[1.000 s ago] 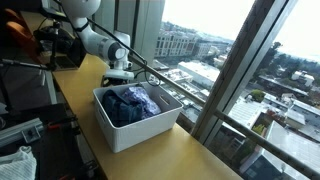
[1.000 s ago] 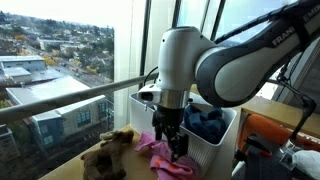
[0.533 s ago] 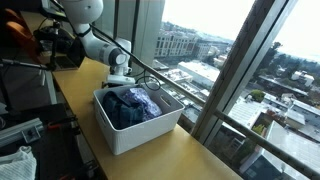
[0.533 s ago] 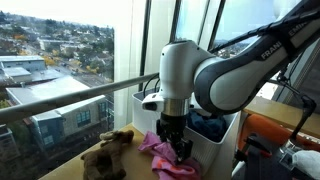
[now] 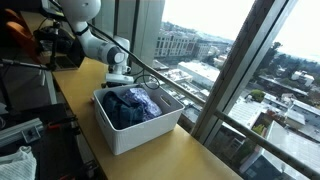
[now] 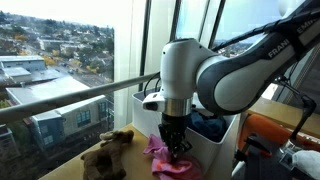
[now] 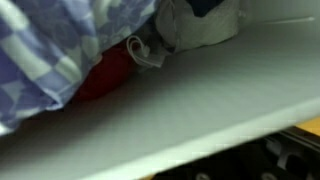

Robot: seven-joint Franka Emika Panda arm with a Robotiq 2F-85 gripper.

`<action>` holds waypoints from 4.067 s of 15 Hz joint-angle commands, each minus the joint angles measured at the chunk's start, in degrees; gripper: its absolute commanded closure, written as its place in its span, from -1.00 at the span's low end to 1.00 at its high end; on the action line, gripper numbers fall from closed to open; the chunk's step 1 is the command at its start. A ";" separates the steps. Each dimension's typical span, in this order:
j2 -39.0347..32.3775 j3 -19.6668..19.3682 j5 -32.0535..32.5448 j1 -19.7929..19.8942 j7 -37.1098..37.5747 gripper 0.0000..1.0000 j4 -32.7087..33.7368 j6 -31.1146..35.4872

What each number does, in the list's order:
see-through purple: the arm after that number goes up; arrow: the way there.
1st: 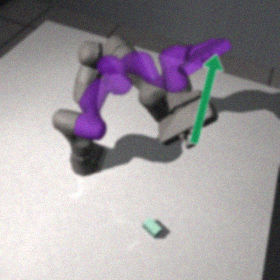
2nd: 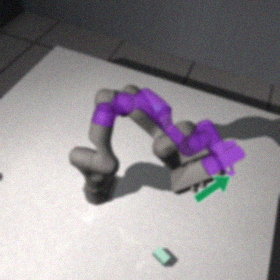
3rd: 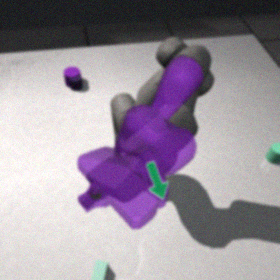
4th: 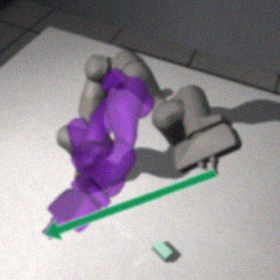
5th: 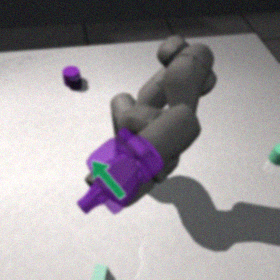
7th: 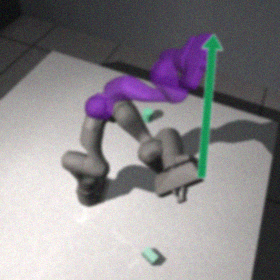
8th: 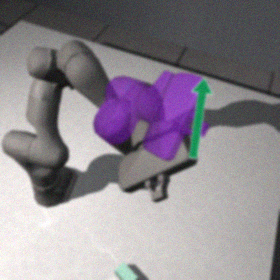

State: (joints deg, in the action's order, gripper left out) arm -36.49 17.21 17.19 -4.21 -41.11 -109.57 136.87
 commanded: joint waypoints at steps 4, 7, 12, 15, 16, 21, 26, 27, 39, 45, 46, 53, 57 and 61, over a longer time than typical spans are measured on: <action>12.27 0.42 -4.85 -1.79 4.87 0.94 -7.24 -0.07; 19.43 1.10 -7.81 -2.11 6.67 0.94 -9.91 -0.12; 33.99 -0.68 -12.09 -2.13 10.08 0.94 -13.93 -1.58; 40.43 -4.57 -6.60 -2.40 18.27 0.94 -13.86 -4.62; 41.48 -5.64 -4.42 -2.08 20.63 0.94 -13.39 -5.87; 38.59 -8.00 7.71 -0.67 34.79 0.94 -14.95 -5.47; 27.21 -9.40 14.48 -1.35 45.83 0.94 -17.53 -0.42; 24.28 -10.03 15.15 -1.52 47.05 0.94 -17.50 1.03; 12.18 -14.14 10.08 -3.41 44.63 -0.03 -14.44 7.42; 21.33 -13.34 8.99 -5.17 45.21 -0.91 -14.54 2.59; 22.06 -12.99 8.96 -5.51 45.20 -0.98 -13.87 2.17; 14.66 -11.13 8.57 -8.84 45.48 -1.00 -0.64 4.15; 5.02 -10.83 6.93 -10.75 43.27 -1.00 11.98 3.88; -5.00 -9.94 2.51 -11.49 38.28 -1.00 24.94 3.35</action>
State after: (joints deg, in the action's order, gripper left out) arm -33.09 6.36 22.94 -15.39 1.67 -95.87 141.03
